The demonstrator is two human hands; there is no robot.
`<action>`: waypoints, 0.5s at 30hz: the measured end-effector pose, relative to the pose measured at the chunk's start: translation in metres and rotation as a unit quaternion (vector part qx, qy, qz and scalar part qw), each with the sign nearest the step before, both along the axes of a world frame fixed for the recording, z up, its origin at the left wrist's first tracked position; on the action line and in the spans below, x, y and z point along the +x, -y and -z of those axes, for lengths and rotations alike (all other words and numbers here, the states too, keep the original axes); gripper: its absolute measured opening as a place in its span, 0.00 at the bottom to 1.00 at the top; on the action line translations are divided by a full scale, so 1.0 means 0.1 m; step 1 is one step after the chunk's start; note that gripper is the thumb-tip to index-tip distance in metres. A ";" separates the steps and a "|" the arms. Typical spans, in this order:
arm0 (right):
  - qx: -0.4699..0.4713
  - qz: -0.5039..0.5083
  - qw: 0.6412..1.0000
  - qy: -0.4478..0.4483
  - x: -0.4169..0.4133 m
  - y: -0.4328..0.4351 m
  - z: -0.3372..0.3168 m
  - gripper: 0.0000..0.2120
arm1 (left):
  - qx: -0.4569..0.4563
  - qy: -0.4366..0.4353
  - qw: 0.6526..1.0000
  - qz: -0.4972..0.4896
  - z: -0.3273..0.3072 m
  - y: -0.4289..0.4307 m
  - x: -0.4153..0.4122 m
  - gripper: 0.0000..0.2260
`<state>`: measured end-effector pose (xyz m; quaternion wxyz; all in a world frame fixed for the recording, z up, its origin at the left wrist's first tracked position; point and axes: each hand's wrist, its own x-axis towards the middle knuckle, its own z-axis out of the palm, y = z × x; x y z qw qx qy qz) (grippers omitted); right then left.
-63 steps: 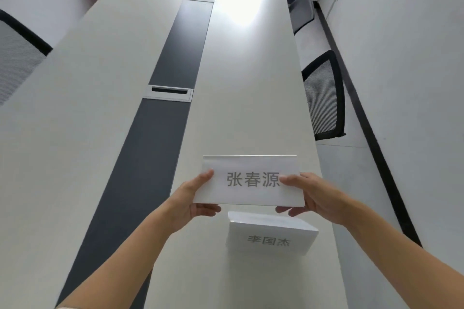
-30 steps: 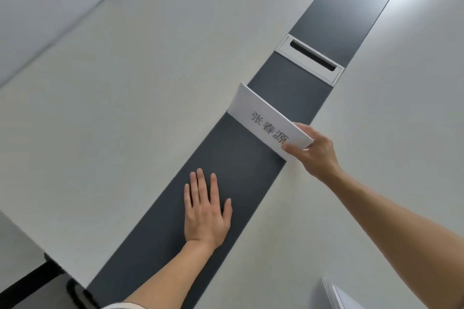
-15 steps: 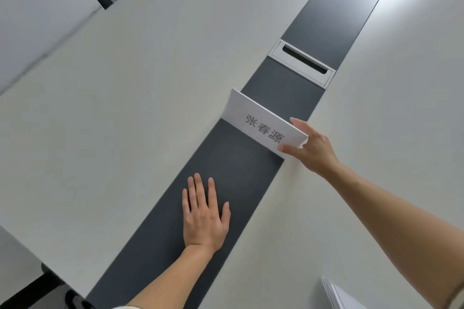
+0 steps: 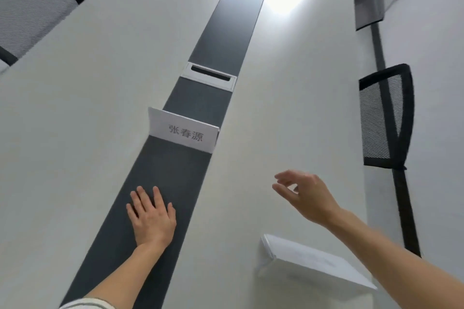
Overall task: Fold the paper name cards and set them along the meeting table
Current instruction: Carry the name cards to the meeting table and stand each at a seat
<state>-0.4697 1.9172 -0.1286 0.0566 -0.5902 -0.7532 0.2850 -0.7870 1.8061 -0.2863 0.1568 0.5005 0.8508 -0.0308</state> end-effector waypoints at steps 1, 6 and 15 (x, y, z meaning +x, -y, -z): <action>0.001 0.002 1.000 0.005 0.17 0.18 -0.04 0.17 | 0.005 0.022 1.000 0.021 -0.08 -0.04 0.04 0.25; 0.013 0.110 0.994 -0.012 1.02 0.98 -0.14 0.31 | 0.027 0.245 0.942 0.227 -0.70 -0.02 0.66 0.29; -0.152 0.194 0.969 -0.005 1.69 1.78 0.04 0.40 | -0.100 0.291 0.878 0.367 -1.03 0.19 1.62 0.40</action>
